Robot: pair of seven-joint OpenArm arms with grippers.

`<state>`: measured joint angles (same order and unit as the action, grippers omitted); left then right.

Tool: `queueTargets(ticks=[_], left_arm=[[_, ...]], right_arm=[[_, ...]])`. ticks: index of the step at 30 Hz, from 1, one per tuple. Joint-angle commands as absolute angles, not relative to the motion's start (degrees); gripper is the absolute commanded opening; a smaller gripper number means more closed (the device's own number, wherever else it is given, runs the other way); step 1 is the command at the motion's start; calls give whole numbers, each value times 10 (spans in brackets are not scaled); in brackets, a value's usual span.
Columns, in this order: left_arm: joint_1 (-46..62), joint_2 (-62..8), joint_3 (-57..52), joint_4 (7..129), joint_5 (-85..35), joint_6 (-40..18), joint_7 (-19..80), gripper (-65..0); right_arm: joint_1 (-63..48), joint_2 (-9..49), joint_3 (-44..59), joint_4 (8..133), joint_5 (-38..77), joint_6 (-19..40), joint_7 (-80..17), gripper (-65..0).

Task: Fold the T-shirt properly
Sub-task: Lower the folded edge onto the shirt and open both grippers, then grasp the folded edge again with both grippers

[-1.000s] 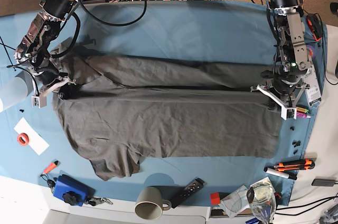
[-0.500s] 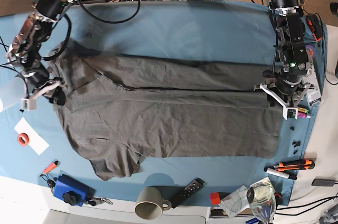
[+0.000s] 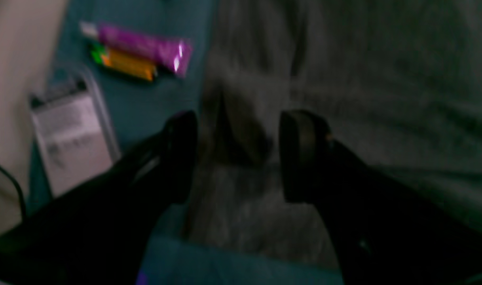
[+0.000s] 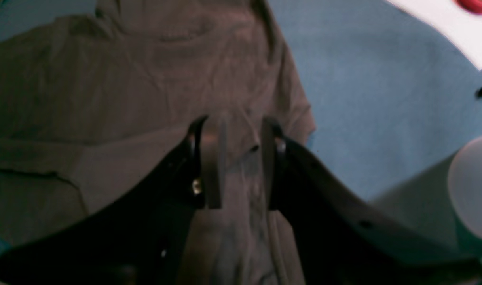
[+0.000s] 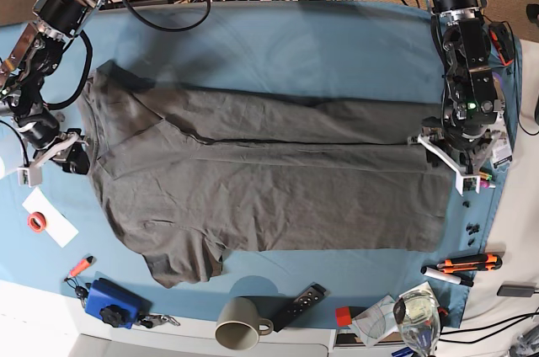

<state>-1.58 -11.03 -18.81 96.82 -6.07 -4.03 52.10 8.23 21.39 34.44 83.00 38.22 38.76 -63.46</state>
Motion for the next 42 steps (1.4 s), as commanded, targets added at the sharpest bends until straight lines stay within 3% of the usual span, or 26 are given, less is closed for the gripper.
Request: queueTargets(ticks=[1, 8, 14, 26, 42], left_arm=[[-20, -122, -189, 983, -72, -36, 518, -314], [22, -143, -233, 1007, -138, -40, 543, -314], [47, -143, -293, 995, -235, -93, 540, -314], [47, -140, -294, 958, -233, -103, 526, -315], [47, -140, -294, 912, -297, -122, 557, -315]], right_arm=[[93, 227, 346, 841, 395, 387, -622, -491], [93, 227, 370, 841, 397, 376, -648, -491], [93, 227, 418, 841, 418, 376, -667, -491], [90, 227, 505, 841, 435, 377, -723, -491], [44, 225, 507, 840, 435, 365, -754, -491]])
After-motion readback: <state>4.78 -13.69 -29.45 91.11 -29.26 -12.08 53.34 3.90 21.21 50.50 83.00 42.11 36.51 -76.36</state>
